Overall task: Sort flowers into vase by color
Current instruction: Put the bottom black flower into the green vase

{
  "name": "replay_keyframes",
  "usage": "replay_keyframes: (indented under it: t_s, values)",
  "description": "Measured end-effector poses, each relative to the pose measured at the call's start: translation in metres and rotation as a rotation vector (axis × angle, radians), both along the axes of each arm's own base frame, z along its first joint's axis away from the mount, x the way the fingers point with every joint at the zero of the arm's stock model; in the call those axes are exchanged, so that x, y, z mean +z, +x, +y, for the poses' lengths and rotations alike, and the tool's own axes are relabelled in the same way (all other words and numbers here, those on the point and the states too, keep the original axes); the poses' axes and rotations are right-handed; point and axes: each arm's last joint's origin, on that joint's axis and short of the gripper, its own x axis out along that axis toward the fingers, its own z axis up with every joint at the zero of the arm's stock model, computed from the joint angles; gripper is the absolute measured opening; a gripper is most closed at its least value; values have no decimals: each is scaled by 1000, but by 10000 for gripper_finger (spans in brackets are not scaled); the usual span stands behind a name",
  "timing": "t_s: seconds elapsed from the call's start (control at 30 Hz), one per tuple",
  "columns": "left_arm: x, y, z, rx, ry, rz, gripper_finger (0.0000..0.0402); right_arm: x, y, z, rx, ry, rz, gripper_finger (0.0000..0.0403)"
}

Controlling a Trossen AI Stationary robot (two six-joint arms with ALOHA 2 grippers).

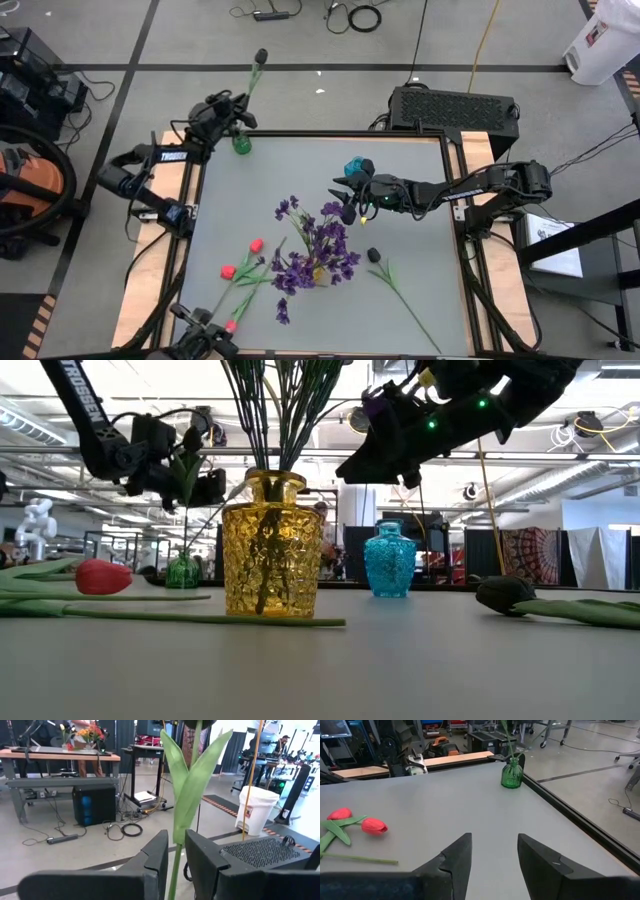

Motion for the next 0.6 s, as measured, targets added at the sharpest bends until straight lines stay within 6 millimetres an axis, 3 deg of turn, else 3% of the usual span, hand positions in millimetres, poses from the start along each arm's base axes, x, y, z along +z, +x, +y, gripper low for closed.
replay_keyframes:
  t_s: [0.6]
  values:
    - [31, -9, -17, 4, 79, 47, 73, 0, 0, 0, 0, 0, 0, 151]
